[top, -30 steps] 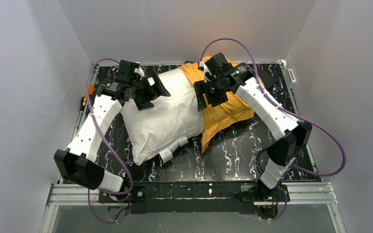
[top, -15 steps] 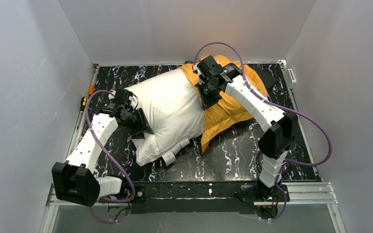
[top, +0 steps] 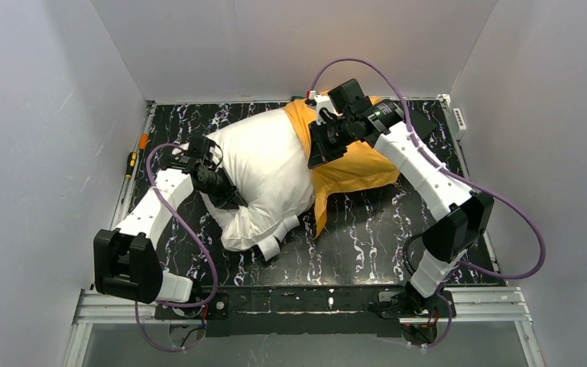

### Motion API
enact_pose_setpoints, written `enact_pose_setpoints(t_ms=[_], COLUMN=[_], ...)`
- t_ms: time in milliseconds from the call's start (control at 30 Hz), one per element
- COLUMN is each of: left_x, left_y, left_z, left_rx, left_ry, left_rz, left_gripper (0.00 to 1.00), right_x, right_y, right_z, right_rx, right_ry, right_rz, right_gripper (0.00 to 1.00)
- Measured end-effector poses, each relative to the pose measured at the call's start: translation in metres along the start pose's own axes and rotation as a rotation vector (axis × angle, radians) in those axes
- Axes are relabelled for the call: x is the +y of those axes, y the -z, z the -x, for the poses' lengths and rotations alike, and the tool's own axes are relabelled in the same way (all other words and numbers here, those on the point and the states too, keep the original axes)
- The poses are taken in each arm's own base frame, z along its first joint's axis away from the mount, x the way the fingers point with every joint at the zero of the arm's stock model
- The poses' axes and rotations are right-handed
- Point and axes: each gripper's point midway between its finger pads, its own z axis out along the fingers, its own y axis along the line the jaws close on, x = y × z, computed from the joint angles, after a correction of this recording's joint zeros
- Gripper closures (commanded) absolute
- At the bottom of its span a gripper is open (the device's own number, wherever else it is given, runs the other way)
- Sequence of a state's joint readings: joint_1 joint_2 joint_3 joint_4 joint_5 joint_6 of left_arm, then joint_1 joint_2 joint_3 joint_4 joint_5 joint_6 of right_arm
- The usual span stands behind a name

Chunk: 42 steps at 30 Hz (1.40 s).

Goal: Put the pillow into the pillowcase
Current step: Stuff the pillow into the pillowcase.

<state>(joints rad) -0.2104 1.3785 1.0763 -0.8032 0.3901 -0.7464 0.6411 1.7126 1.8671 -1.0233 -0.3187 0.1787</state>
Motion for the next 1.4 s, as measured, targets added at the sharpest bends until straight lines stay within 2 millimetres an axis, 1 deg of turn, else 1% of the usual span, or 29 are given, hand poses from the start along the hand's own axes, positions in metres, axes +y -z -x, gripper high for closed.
enact_pose_setpoints(t_ms=[100,167,300,400,433,500,567,633,700,767,800,867,900,933,1000,1033,1067,1167,1233,1267,1333,1400], left_x=[-0.006,-0.012,-0.025,-0.048,-0.052,-0.066,-0.083,-0.095,-0.1,-0.097,-0.096,-0.096,-0.094,-0.093,-0.089,-0.087,-0.085,-0.08,-0.076,-0.075,-0.075,-0.075], left_y=[-0.002,-0.004,-0.011,-0.016,-0.019,-0.023,-0.025,-0.026,-0.026,-0.026,-0.026,-0.024,-0.023,-0.022,-0.017,-0.014,-0.011,-0.005,-0.005,-0.006,-0.008,-0.008], left_z=[0.002,0.003,0.003,0.008,0.007,0.009,0.014,0.019,0.022,0.022,0.021,0.019,0.016,0.013,0.006,0.002,-0.002,-0.016,-0.025,-0.029,-0.033,-0.034], left_rx=[-0.007,-0.012,-0.011,-0.015,-0.008,-0.012,-0.021,-0.033,-0.048,-0.05,-0.052,-0.056,-0.06,-0.063,-0.077,-0.083,-0.086,-0.082,-0.062,-0.051,-0.033,-0.027], left_ry=[0.024,0.035,0.046,0.04,0.035,0.025,0.007,-0.003,-0.011,-0.01,-0.014,-0.028,-0.038,-0.047,-0.07,-0.081,-0.091,-0.117,-0.126,-0.129,-0.132,-0.133], left_rz=[-0.018,-0.029,-0.034,-0.038,-0.033,-0.033,-0.039,-0.044,-0.043,-0.03,-0.027,-0.03,-0.032,-0.036,-0.051,-0.058,-0.067,-0.087,-0.095,-0.097,-0.102,-0.105], left_gripper=[1.0,1.0,1.0,1.0,1.0,1.0,1.0,1.0,1.0,1.0,1.0,1.0,1.0,1.0,1.0,1.0,1.0,1.0,1.0,1.0,1.0,1.0], right_x=[0.011,0.018,0.03,0.038,0.041,0.047,0.055,0.062,0.064,0.062,0.059,0.048,0.041,0.034,0.018,0.012,0.008,0.003,-0.002,-0.005,-0.013,-0.027], right_y=[-0.001,-0.004,-0.018,-0.036,-0.043,-0.051,-0.057,-0.064,-0.069,-0.069,-0.067,-0.062,-0.058,-0.056,-0.048,-0.044,-0.041,-0.027,-0.018,-0.014,-0.006,0.0], right_z=[0.007,0.01,0.017,0.021,0.023,0.029,0.038,0.044,0.043,0.04,0.039,0.037,0.036,0.035,0.034,0.034,0.035,0.038,0.045,0.049,0.057,0.067], right_rx=[-0.019,-0.031,-0.025,0.003,0.013,0.02,-0.003,-0.032,-0.029,-0.011,-0.009,-0.004,0.0,0.0,-0.001,-0.006,-0.011,-0.041,-0.077,-0.097,-0.137,-0.18], right_ry=[0.007,0.001,-0.045,-0.093,-0.114,-0.155,-0.206,-0.264,-0.321,-0.356,-0.359,-0.363,-0.365,-0.363,-0.351,-0.333,-0.313,-0.226,-0.167,-0.14,-0.103,-0.085], right_rz=[0.081,0.136,0.25,0.342,0.379,0.436,0.507,0.581,0.634,0.656,0.653,0.621,0.595,0.567,0.492,0.454,0.421,0.327,0.263,0.231,0.167,0.093], right_gripper=[0.93,0.98,0.99,0.99,0.99,0.99,0.99,0.99,0.99,0.99,0.99,0.99,0.93,0.83,0.7,0.6,0.49,0.23,0.16,0.15,0.14,0.14])
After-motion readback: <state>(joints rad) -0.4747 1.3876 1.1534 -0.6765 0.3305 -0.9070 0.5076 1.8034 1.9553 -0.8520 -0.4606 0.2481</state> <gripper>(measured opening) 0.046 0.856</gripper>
